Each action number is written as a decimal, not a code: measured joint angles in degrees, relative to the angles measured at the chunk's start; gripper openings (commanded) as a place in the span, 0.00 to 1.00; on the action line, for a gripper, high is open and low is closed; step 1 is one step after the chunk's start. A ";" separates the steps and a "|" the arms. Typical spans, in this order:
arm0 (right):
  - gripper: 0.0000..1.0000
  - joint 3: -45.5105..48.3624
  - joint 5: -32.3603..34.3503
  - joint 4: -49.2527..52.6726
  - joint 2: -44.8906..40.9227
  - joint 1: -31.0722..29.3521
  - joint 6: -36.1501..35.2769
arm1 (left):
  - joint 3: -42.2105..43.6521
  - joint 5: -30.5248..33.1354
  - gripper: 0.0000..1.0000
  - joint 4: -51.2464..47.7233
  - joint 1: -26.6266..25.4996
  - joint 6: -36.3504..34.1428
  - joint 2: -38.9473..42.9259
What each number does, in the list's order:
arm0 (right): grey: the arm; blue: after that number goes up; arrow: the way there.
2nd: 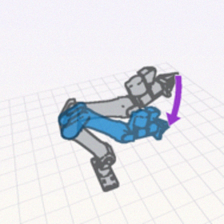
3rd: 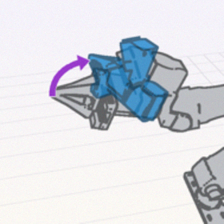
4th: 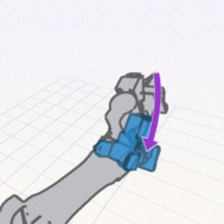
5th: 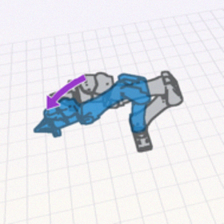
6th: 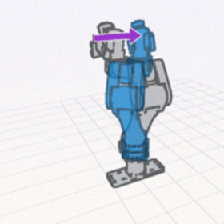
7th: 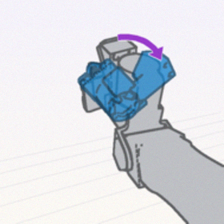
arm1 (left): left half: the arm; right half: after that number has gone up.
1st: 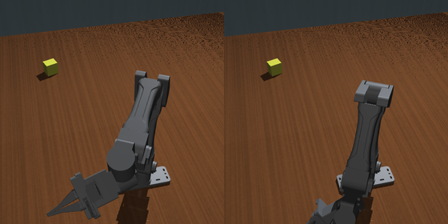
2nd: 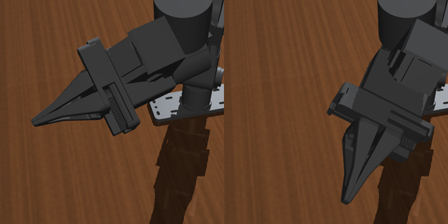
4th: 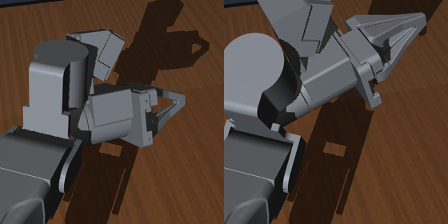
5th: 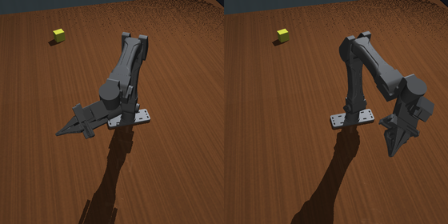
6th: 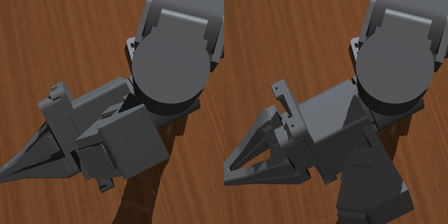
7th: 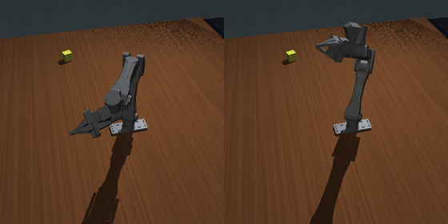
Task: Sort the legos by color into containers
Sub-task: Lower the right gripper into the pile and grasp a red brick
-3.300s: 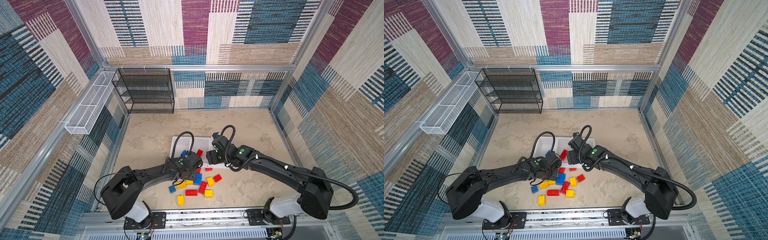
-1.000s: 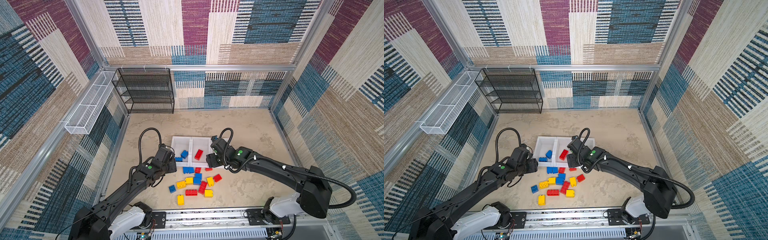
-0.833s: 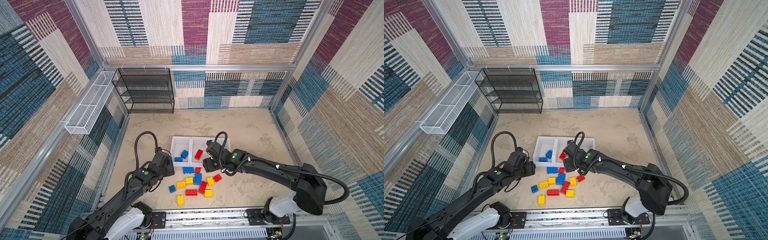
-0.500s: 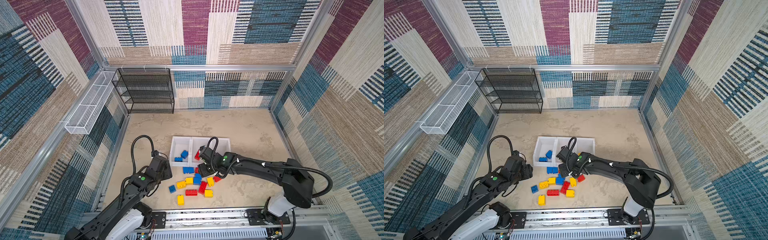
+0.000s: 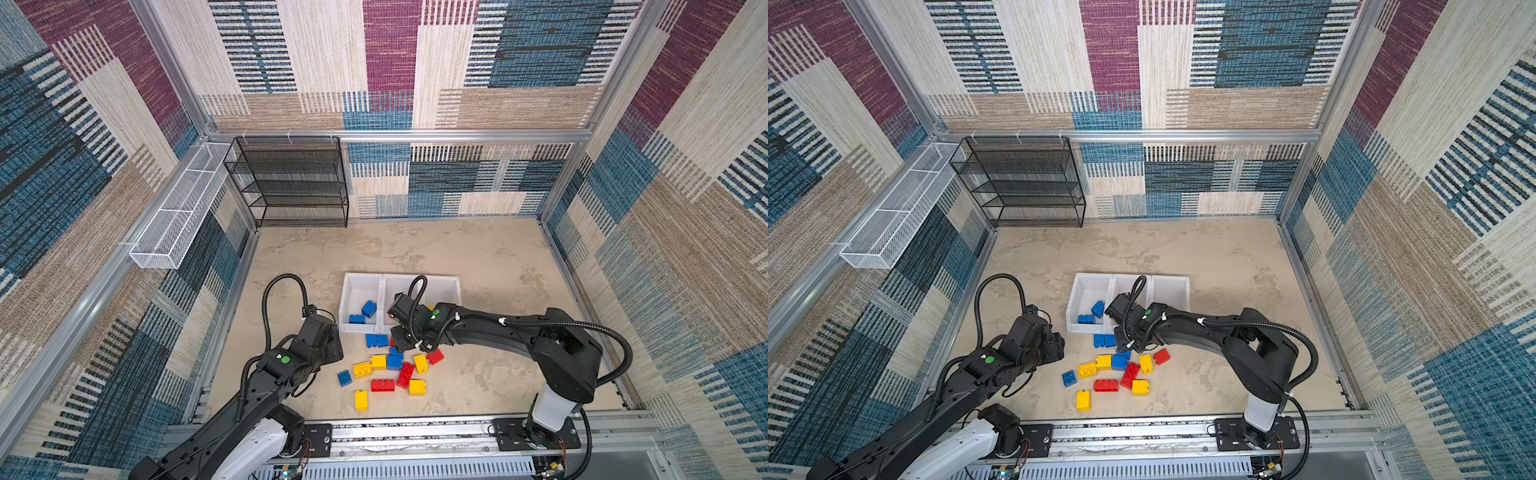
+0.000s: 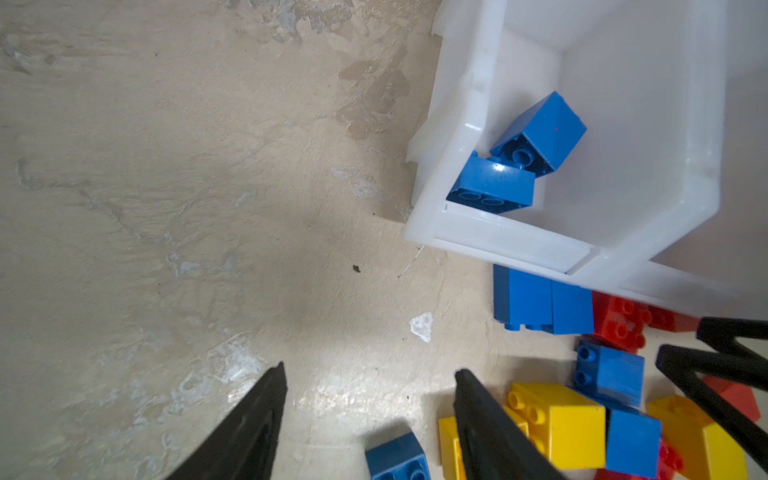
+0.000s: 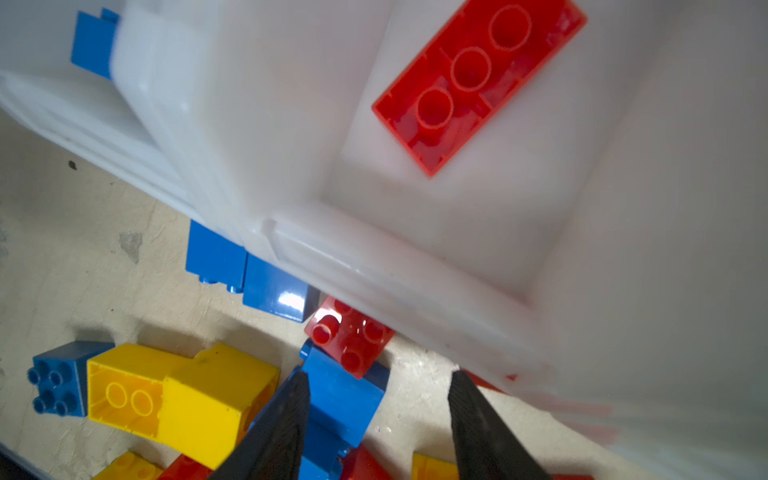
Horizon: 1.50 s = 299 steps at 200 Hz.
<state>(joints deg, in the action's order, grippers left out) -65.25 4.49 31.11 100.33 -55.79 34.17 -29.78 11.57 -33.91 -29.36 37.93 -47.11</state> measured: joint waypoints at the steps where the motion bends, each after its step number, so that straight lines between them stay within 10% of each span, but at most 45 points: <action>1: 0.57 -0.04 -0.02 0.00 0.07 0.00 0.09 | 0.00 0.00 0.67 0.00 0.00 0.00 0.00; 160: 0.57 -4.11 1.79 0.46 6.56 -0.02 3.26 | 2.43 -1.49 0.67 -0.63 0.00 0.50 4.00; 299: 0.31 -1.57 2.60 -0.39 5.18 0.00 3.02 | 3.39 -1.90 0.67 -0.35 0.00 1.03 3.91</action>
<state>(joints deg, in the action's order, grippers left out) -66.83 7.09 30.72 105.51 -55.79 37.19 -26.39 9.67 -34.26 -29.36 38.96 -43.20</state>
